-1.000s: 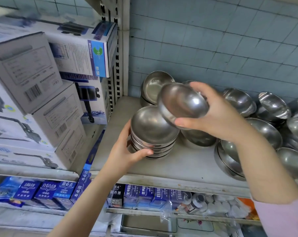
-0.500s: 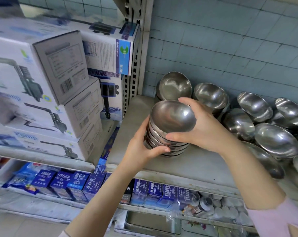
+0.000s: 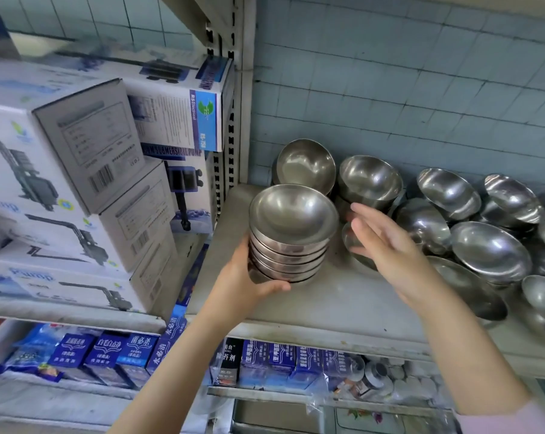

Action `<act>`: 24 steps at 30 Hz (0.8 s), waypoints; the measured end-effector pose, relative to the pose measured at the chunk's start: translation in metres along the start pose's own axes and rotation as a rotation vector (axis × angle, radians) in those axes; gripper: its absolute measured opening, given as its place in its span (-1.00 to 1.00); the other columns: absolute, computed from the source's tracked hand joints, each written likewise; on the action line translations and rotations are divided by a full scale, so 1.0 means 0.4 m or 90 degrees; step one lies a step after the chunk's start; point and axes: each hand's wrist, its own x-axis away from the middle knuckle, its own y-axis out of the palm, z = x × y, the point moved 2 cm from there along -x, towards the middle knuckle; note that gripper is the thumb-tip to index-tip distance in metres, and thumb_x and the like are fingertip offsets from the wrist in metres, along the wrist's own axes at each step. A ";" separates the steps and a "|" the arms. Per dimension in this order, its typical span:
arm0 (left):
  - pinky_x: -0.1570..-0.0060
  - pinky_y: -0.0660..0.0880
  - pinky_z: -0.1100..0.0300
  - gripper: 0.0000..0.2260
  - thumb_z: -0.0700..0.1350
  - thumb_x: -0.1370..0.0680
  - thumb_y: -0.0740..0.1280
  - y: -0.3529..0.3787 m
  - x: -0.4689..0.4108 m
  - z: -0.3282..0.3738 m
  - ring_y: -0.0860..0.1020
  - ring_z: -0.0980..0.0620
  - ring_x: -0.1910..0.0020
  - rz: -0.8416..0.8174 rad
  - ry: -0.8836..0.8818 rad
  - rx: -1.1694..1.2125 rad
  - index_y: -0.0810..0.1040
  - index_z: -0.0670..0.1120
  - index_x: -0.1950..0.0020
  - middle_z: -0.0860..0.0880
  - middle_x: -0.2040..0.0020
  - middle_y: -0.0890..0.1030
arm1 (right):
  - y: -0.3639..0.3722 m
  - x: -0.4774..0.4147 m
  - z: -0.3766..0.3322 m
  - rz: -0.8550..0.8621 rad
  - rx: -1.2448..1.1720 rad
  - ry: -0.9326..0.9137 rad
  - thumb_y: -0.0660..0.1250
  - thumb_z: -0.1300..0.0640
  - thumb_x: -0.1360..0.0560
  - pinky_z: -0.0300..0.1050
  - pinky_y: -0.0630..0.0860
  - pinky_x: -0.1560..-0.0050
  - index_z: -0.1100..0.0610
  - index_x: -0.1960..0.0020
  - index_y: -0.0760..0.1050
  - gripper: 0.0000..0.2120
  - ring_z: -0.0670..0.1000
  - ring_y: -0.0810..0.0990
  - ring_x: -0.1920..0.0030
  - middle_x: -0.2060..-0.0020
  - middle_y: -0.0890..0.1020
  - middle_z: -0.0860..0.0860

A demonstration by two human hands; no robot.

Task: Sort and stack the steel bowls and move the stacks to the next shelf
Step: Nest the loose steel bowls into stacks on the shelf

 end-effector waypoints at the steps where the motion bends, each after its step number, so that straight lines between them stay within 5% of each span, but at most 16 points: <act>1: -0.22 0.37 0.26 -0.06 0.01 -0.21 0.63 -0.003 -0.012 0.002 0.46 0.16 -0.29 0.012 -0.002 -0.001 0.23 0.02 -0.49 0.18 -0.23 0.50 | -0.007 0.002 0.007 0.023 -0.005 -0.006 0.29 -0.32 -0.31 -0.04 0.44 -0.39 -0.08 -0.44 0.40 -0.27 -0.28 0.50 -0.28 -0.29 0.50 -0.25; 7: -0.21 0.36 0.28 -0.08 -0.07 -0.26 0.63 -0.050 -0.049 -0.021 0.45 0.16 -0.30 0.078 0.003 -0.007 0.21 0.08 -0.50 0.16 -0.30 0.51 | -0.029 0.020 0.064 0.066 0.105 -0.032 0.31 -0.16 -0.48 -0.29 0.37 -0.30 -0.01 -0.39 0.45 -0.48 -0.26 0.49 -0.27 -0.30 0.54 -0.17; 10: -0.12 0.34 0.41 -0.11 -0.10 -0.29 0.61 -0.061 -0.056 -0.021 0.46 0.20 -0.27 0.091 -0.001 -0.003 0.21 0.10 -0.50 0.22 -0.24 0.50 | -0.050 0.018 0.089 0.146 0.381 -0.103 0.39 -0.08 -0.50 -0.10 0.44 -0.23 0.02 -0.31 0.55 -0.60 -0.05 0.56 -0.19 -0.16 0.61 -0.14; 12: -0.07 0.32 0.50 -0.08 -0.08 -0.30 0.60 -0.061 -0.056 -0.018 0.43 0.21 -0.26 0.086 -0.008 -0.033 0.16 0.09 -0.53 0.20 -0.26 0.49 | -0.051 0.010 0.099 0.101 0.513 -0.082 0.37 -0.15 -0.49 -0.01 0.47 -0.21 0.00 -0.29 0.58 -0.57 0.05 0.58 -0.19 -0.14 0.66 -0.06; 16: -0.26 0.42 0.16 0.02 0.08 -0.28 0.57 -0.074 -0.013 -0.016 0.48 -0.03 -0.33 0.110 -0.055 -0.119 0.04 0.02 -0.59 -0.04 -0.37 0.51 | -0.036 -0.002 0.111 -0.057 0.569 0.008 0.30 -0.20 -0.54 -0.09 0.51 -0.16 -0.05 -0.36 0.51 -0.55 -0.02 0.60 -0.23 -0.21 0.64 -0.11; 18: -0.18 0.45 0.15 -0.24 0.01 -0.36 0.55 -0.083 0.042 -0.012 0.55 -0.04 -0.23 0.190 -0.046 -0.140 0.30 -0.05 -0.48 -0.03 -0.27 0.57 | -0.036 0.005 0.101 -0.087 0.497 0.010 0.33 -0.09 -0.56 -0.40 0.43 -0.05 -0.01 -0.32 0.55 -0.64 -0.15 0.60 -0.18 -0.13 0.65 -0.19; 20: -0.03 0.52 0.20 -0.57 -0.06 -0.41 0.51 -0.080 0.103 0.002 0.59 0.17 0.00 0.248 0.016 -0.126 0.50 0.00 -0.23 0.12 -0.07 0.62 | -0.038 0.026 0.091 -0.124 0.438 0.028 0.35 -0.02 -0.57 -0.60 0.36 0.08 -0.05 -0.25 0.59 -0.73 -0.38 0.56 -0.02 0.01 0.60 -0.33; 24: 0.09 0.50 0.39 -0.69 0.06 -0.40 0.45 -0.007 0.141 0.034 0.56 0.24 0.05 0.093 0.084 -0.112 0.50 0.14 -0.10 0.23 0.04 0.62 | -0.042 0.082 0.084 -0.204 0.392 0.032 0.36 -0.05 -0.55 -0.58 0.37 0.01 -0.19 -0.25 0.56 -0.73 -0.49 0.49 -0.09 -0.01 0.60 -0.40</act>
